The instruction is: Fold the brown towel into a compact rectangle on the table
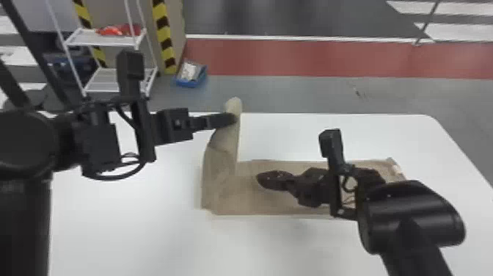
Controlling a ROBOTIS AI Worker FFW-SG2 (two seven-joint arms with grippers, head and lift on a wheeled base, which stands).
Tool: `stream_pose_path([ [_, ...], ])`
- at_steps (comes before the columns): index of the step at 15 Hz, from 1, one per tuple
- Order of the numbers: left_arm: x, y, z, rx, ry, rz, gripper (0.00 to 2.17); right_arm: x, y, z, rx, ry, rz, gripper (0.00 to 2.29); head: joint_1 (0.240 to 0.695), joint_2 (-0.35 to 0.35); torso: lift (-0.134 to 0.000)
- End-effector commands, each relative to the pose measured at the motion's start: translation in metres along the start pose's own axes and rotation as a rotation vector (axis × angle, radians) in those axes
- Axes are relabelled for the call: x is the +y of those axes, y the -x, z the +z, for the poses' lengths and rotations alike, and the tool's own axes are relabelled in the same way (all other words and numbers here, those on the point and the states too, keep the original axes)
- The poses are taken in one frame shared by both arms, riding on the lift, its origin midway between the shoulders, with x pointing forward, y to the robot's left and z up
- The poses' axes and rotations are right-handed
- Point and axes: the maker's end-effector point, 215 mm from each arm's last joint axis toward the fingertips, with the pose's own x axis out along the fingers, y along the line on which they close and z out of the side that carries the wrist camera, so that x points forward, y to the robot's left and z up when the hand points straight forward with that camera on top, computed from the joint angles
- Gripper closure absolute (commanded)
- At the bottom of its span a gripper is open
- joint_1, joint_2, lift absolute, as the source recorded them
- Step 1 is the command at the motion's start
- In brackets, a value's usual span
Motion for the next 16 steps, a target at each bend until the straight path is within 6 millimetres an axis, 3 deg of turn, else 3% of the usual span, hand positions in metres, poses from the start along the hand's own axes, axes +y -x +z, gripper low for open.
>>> stream_pose_path([
  [1,-0.003,0.008,0.009,-0.019,0.008,-0.026,1.74,0.011,-0.02,-0.002,0.006,-0.002,0.035,1.3,0.695,0.017,-0.124],
  [7,-0.006,0.024,0.015,-0.027,-0.001,-0.053,1.74,0.065,-0.066,0.012,0.003,0.072,0.115,1.3,0.695,0.092,-0.124],
  [10,-0.004,0.03,0.018,-0.035,0.004,-0.059,1.74,0.08,-0.079,0.021,0.006,0.113,0.149,1.3,0.695,0.141,-0.124],
  [12,-0.002,0.032,0.019,-0.035,0.002,-0.055,1.74,0.08,-0.082,0.028,-0.004,0.129,0.155,1.3,0.695,0.157,-0.124],
  [16,0.002,0.037,0.021,-0.038,0.0,-0.05,1.74,0.107,-0.09,0.057,-0.1,0.142,0.264,1.3,0.695,0.184,-0.124],
])
